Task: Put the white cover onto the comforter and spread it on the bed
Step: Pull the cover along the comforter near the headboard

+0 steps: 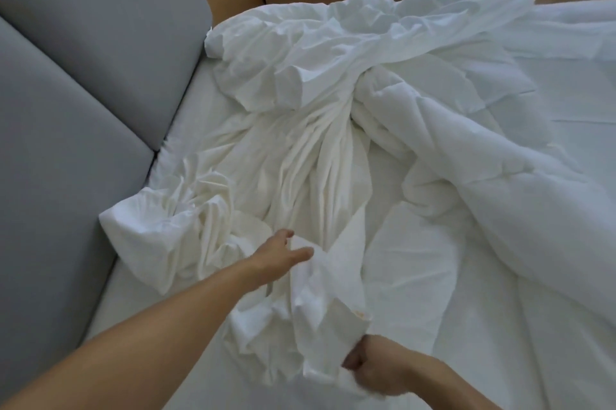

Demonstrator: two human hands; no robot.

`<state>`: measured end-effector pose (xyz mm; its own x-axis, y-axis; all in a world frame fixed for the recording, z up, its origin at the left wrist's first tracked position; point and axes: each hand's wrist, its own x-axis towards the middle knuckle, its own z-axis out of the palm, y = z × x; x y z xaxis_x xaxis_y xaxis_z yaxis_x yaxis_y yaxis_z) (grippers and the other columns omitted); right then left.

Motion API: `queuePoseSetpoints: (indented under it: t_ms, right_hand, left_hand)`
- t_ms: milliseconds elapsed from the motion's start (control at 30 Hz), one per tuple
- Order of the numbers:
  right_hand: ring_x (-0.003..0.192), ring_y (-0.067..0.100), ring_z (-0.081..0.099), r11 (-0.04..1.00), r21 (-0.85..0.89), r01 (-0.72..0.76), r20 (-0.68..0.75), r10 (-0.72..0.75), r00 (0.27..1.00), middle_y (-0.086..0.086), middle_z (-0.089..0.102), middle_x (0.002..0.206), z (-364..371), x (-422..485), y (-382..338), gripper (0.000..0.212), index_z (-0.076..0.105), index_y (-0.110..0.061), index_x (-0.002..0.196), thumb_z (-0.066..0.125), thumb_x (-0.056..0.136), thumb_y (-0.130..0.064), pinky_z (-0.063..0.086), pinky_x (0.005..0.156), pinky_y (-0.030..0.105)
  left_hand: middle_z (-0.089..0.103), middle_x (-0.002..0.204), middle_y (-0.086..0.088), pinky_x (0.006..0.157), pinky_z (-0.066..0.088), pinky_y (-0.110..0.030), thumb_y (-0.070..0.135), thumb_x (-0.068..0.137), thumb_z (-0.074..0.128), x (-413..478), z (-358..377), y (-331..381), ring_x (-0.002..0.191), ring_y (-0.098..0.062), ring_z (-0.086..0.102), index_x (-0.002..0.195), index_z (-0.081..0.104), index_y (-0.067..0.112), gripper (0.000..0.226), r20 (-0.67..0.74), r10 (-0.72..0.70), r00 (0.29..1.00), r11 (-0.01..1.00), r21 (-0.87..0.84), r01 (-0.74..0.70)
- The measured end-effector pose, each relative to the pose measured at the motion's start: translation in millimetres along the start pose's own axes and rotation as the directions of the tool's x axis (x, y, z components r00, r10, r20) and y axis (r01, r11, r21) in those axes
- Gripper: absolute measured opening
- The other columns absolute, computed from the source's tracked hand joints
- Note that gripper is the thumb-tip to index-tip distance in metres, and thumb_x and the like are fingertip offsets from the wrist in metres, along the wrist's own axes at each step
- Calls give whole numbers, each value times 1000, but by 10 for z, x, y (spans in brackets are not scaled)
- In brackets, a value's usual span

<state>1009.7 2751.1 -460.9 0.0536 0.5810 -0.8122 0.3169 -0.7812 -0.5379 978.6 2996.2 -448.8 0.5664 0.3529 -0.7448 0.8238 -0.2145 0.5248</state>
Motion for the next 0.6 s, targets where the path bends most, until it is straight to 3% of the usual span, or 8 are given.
queuePoseSetpoints:
  t_ms: [100, 167, 233, 267, 333, 400, 467, 600]
  right_hand:
    - [115, 9, 55, 998, -57, -1, 124, 8, 992, -10, 63, 121, 125, -131, 40, 37, 69, -17, 121, 51, 90, -6, 38, 91, 14]
    - [105, 7, 59, 999, -4, -36, 140, 36, 990, -21, 68, 100, 46, -201, 99, 34, 76, -25, 109, 56, 87, -8, 42, 87, 12]
    - [93, 14, 66, 995, 57, -81, -36, 83, 996, -21, 66, 70, -123, -202, 180, 19, 76, -27, 80, 60, 86, -19, 47, 73, 13]
    - [91, 17, 67, 992, 86, -96, -210, 113, 971, -16, 68, 72, -220, -182, 208, 18, 73, -27, 78, 59, 88, -24, 47, 71, 17]
    - [100, 18, 65, 977, 202, -73, -549, 175, 818, -6, 73, 102, -368, -110, 216, 23, 71, -22, 105, 55, 93, -32, 48, 82, 27]
    - [105, 17, 58, 883, 468, 38, -586, 278, 762, -2, 64, 121, -463, -54, 103, 43, 57, -16, 132, 55, 96, -40, 43, 87, 30]
    - [111, 19, 57, 737, 665, 123, -487, 303, 819, 0, 58, 125, -497, -23, -83, 58, 47, -17, 139, 59, 93, -50, 44, 88, 30]
    - [82, 19, 63, 827, 545, 135, -581, 257, 772, -2, 65, 88, -542, 39, -284, 12, 63, -11, 96, 61, 89, -21, 55, 72, 34]
  left_hand:
    - [47, 146, -1, 100, 48, -36, 50, 80, 75, 11, 414, -29, 126, -22, 53, 151, 29, 23, 89, 144, -29, 989, 999, 30, 25]
    - [60, 129, 1, 95, 53, -36, 35, 74, 78, 17, 670, -107, 112, -20, 60, 138, 45, 22, 73, 165, -16, 986, 977, 214, -20]
    - [65, 117, -2, 92, 53, -36, 24, 75, 71, -3, 805, -151, 105, -22, 62, 124, 57, 20, 51, 106, 23, 994, 928, 367, -60]
    - [66, 113, -3, 90, 53, -35, 22, 75, 69, -44, 829, -153, 102, -23, 63, 117, 60, 19, 43, 98, 64, 993, 916, 389, -97]
    - [68, 102, -2, 84, 54, -36, 24, 77, 64, -167, 845, -129, 94, -23, 64, 106, 61, 19, 30, 150, 177, 973, 890, 398, -224]
    - [63, 84, 1, 73, 52, -38, 27, 79, 60, -363, 847, -80, 82, -24, 62, 90, 55, 19, 15, 210, 311, 927, 822, 431, -373]
    - [56, 77, 2, 66, 43, -33, 24, 83, 57, -589, 844, -22, 76, -25, 57, 81, 42, 19, 16, 271, 436, 859, 696, 503, -512]
    - [56, 78, 0, 66, 37, -28, 23, 90, 52, -880, 735, 42, 72, -23, 54, 78, 36, 24, 20, 383, 476, 792, 553, 570, -608]
